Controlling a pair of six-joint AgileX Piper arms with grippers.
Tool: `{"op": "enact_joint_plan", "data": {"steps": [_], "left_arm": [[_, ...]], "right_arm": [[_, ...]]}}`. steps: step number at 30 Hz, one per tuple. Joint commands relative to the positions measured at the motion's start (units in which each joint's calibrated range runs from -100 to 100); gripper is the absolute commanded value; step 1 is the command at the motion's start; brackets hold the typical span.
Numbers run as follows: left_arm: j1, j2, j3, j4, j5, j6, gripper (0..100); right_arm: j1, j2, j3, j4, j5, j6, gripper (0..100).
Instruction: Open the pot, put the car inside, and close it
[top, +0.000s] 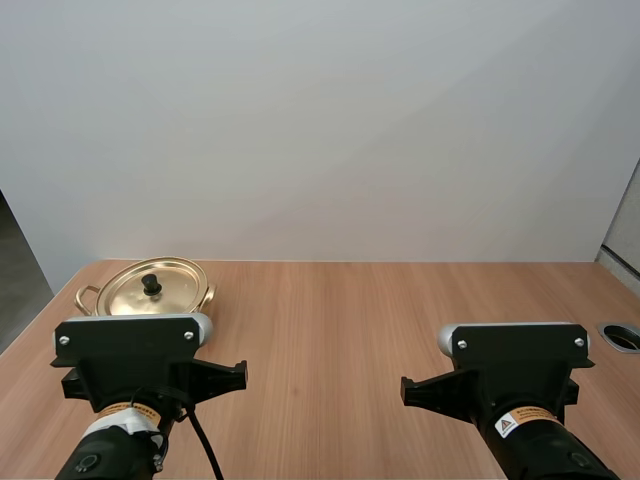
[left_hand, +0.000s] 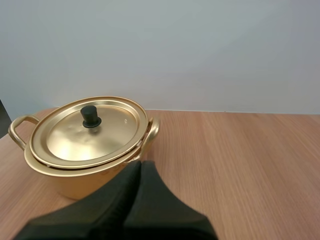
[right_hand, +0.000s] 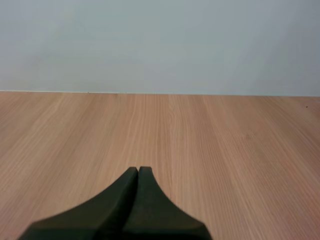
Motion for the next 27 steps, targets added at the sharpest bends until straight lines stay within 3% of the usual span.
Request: {"op": "enact_joint_plan", "data": {"steps": [1,18,23,27], "left_arm": [[0.02,0.07,0.0,-0.05,-0.04,-0.02,0],[0.02,0.07,0.0,-0.05,-0.04,-0.02,0],[0.02,0.07,0.0,-0.05,-0.04,-0.02,0],[0.02,0.07,0.0,-0.05,-0.04,-0.02,0]], "right_arm": [[0.02,0.0,0.0,-0.03,-0.08,0.41,0],[0.02,0.0,0.0,-0.42,-0.25,1.58,0],[0.02,0.0,0.0,-6.85,-0.42,8.82,0],[0.02,0.0,0.0,-8.11,-0.58,9.71,0]]}}
